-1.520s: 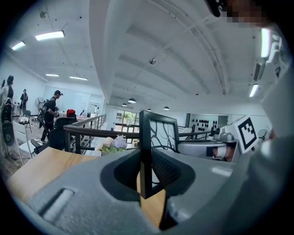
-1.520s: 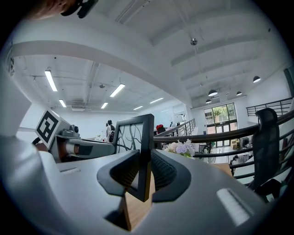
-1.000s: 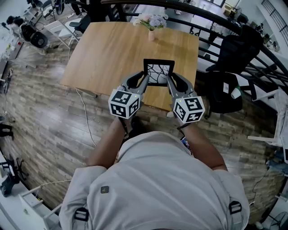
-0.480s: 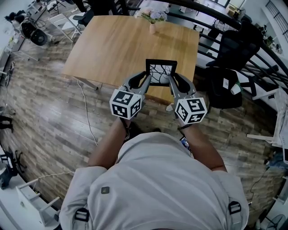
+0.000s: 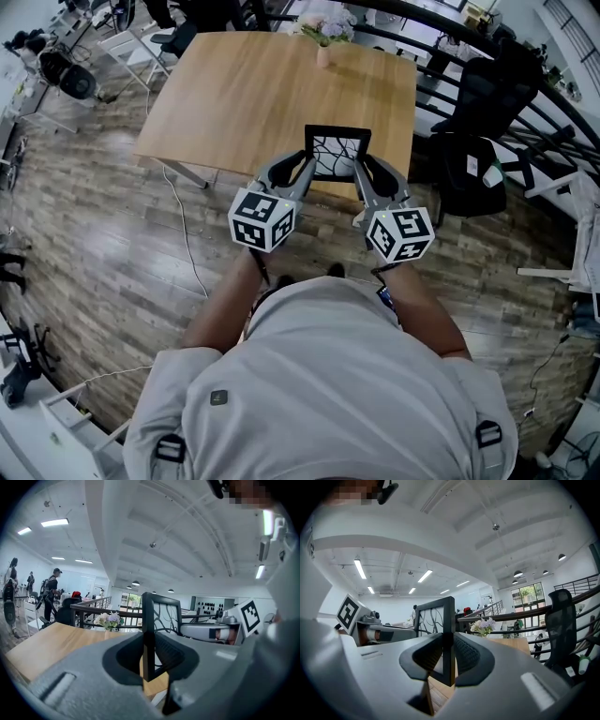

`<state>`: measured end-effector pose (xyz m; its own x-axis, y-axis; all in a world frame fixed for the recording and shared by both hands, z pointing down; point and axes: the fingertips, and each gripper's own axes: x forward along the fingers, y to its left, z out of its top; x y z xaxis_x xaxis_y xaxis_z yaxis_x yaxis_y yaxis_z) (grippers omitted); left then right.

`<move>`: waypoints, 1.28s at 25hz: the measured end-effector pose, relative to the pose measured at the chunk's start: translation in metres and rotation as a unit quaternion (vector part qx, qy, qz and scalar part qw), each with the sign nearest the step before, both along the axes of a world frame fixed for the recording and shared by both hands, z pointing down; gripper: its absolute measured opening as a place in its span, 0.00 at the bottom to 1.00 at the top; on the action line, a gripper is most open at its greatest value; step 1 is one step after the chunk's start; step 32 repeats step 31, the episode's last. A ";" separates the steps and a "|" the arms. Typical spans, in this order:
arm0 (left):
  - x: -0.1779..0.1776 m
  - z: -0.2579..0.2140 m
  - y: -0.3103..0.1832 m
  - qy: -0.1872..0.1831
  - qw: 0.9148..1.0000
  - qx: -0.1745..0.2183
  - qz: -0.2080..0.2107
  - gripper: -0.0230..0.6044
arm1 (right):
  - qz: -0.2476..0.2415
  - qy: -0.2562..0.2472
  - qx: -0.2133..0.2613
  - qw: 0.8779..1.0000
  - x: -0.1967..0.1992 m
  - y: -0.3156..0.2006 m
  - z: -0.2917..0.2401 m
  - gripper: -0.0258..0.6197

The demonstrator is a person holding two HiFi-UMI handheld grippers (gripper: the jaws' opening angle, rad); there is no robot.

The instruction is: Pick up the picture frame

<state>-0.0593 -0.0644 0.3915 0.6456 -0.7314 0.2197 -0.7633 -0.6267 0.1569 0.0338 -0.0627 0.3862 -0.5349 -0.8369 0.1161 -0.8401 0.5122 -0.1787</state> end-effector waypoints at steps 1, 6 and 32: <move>-0.010 -0.001 0.005 0.000 1.000 0.001 0.002 0.16 | 0.002 -0.001 0.000 1.000 -0.010 0.005 0.000 0.16; -0.048 -0.003 0.023 -0.001 1.000 0.005 0.014 0.16 | 0.013 -0.004 -0.001 1.000 -0.048 0.025 -0.001 0.16; -0.139 -0.005 0.089 0.008 0.999 0.012 0.040 0.16 | 0.039 0.001 0.004 0.999 -0.139 0.097 -0.004 0.16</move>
